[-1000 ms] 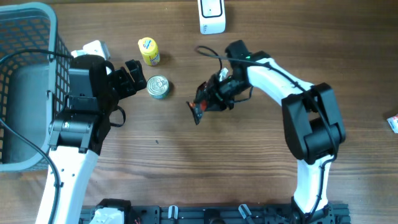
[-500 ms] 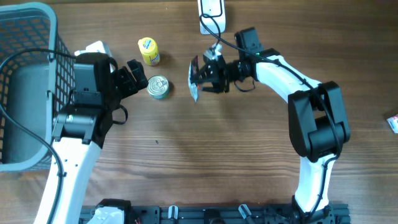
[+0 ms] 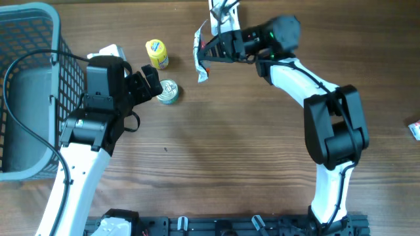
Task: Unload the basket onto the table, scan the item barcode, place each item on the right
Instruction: 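Lift the hex wrench package and carry it toward the scanner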
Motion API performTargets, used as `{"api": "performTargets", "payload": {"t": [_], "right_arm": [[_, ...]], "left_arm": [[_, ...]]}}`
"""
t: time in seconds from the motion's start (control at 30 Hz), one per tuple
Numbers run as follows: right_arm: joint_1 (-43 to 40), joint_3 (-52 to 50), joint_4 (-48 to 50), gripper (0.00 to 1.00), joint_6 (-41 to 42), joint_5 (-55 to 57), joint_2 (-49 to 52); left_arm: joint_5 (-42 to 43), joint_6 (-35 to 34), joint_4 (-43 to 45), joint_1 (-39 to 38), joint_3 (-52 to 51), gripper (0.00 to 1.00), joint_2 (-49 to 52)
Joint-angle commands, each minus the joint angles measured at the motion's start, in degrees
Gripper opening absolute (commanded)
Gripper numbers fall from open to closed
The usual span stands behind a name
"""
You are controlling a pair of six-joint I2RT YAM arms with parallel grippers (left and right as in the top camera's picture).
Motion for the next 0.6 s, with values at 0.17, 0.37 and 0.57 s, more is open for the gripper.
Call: {"api": "performTargets", "payload": {"t": [0.17,0.37,0.57], "right_arm": [[-2.2,0.6,15.4,0.09,23.8,-0.3,-0.3],[-2.2,0.5,15.4,0.09,22.2,-0.3,-0.3],[-2.2,0.5,14.7,0.10,25.1,-0.6,-0.3]], "left_arm": [[0.7,-0.6,-0.9,-0.2,0.0,1.00,0.0],[0.7,-0.6,-0.8,-0.2,0.0,1.00,0.0],[0.6,-0.6,-0.8,-0.2,0.0,1.00,0.0]]}}
